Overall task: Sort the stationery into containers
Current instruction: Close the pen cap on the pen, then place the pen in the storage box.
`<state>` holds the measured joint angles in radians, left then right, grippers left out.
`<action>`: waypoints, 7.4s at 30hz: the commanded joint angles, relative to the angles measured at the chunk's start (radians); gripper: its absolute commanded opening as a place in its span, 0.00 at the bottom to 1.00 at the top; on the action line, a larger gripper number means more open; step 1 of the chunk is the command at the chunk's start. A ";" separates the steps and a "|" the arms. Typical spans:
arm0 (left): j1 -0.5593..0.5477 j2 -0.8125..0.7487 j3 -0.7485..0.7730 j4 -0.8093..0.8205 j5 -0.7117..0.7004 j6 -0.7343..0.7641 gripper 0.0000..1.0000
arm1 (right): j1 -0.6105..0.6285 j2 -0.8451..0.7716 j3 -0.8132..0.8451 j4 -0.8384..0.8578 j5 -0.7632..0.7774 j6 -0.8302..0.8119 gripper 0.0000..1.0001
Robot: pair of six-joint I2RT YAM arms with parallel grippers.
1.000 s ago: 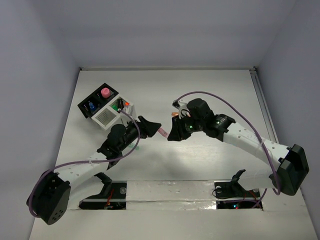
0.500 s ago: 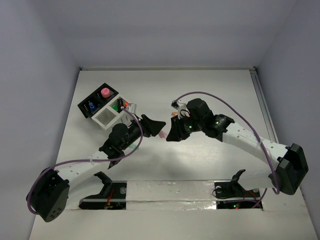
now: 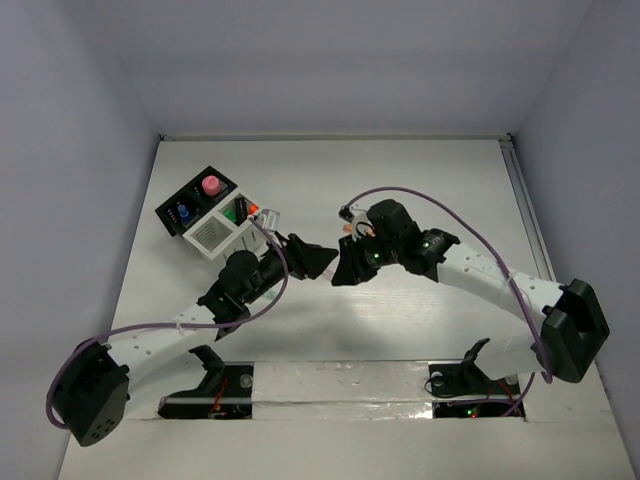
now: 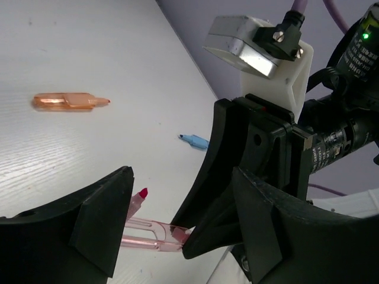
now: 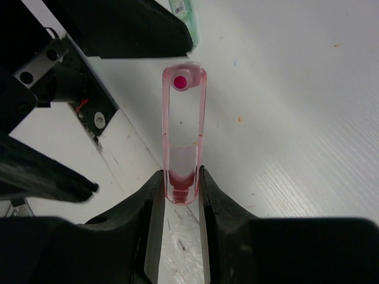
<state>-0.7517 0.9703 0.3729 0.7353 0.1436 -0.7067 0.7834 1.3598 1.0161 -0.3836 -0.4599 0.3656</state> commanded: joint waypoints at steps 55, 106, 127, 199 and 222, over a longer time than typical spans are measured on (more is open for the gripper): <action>-0.124 -0.248 -0.141 0.072 -0.182 0.286 0.19 | -0.139 -0.045 0.128 -0.066 -0.372 0.148 0.00; -0.242 -0.251 -0.095 -0.060 -0.134 0.308 0.00 | -0.157 0.090 0.388 -0.066 -0.080 0.068 0.00; -0.242 -0.255 -0.049 -0.010 -0.206 0.289 0.00 | -0.059 0.045 0.200 -0.012 -0.013 0.122 0.00; -0.242 -0.788 0.415 -0.944 -0.788 0.242 0.99 | 0.117 0.826 0.834 0.822 0.168 0.381 0.00; -0.242 -0.811 0.405 -0.982 -0.851 0.273 0.99 | 0.252 0.964 0.869 1.009 0.478 0.049 0.32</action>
<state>-0.9886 0.1738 0.7788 -0.2596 -0.6903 -0.4454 1.0248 2.3814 1.9133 0.5003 -0.0288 0.4835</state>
